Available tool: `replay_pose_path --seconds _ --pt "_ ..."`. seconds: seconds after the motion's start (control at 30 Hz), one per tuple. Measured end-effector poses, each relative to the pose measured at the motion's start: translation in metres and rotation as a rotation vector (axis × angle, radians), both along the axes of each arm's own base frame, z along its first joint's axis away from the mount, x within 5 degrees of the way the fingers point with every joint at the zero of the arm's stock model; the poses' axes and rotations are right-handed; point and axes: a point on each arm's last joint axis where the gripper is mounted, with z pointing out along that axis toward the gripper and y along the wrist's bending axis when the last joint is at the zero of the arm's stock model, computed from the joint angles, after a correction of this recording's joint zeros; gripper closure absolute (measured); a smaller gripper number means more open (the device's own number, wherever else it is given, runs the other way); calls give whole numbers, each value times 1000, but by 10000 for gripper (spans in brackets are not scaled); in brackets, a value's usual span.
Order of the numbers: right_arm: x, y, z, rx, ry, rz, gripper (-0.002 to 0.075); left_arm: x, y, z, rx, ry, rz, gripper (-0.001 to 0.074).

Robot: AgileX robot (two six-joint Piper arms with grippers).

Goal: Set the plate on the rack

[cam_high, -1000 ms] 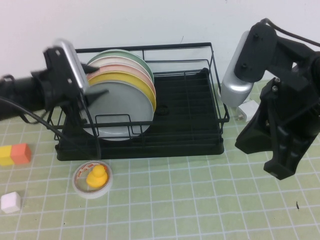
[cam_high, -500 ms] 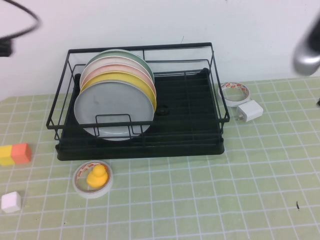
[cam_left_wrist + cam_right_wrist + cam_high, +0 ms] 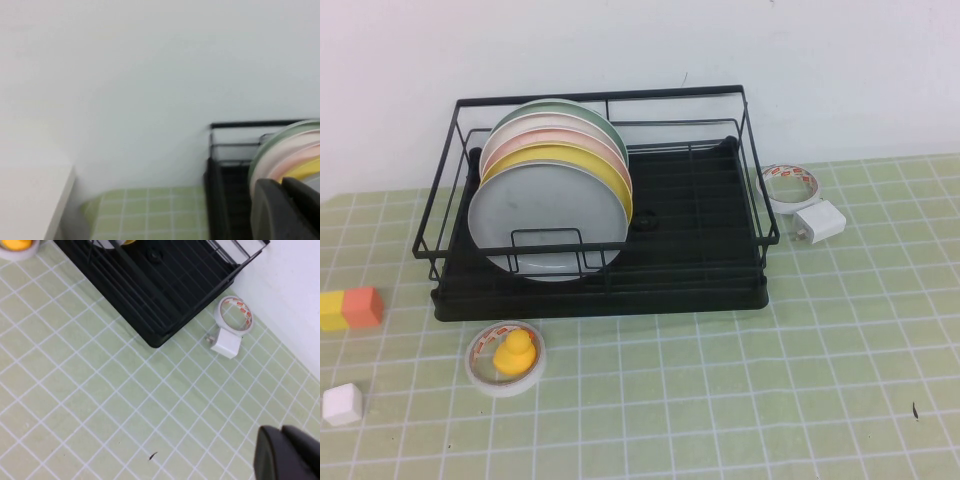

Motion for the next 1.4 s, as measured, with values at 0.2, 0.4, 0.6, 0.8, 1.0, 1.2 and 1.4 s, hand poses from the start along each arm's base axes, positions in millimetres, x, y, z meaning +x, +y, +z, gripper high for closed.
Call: replay_pose_path --seconds 0.2,0.4,0.6,0.8,1.0,1.2,1.4 --pt "-32 -22 -49 85 -53 -11 721 -39 0 -6 -6 -89 -24 735" --pt "-61 -38 -125 169 -54 -1 721 -70 -1 -33 -26 -131 -53 735" --pt "-79 -46 -179 234 -27 9 721 -88 -4 -56 -25 -158 -97 735" --pt "-83 -44 -188 292 -8 18 723 -94 -5 -60 -23 -182 -105 735" --pt "-83 -44 -188 301 -7 19 725 -94 -5 -60 -22 -182 -105 735" --pt "-83 -44 -188 303 -8 20 726 -95 -6 -59 -23 -186 -127 735" --pt "-83 -44 -188 303 -8 20 726 -108 -8 -54 -33 -262 -180 735"
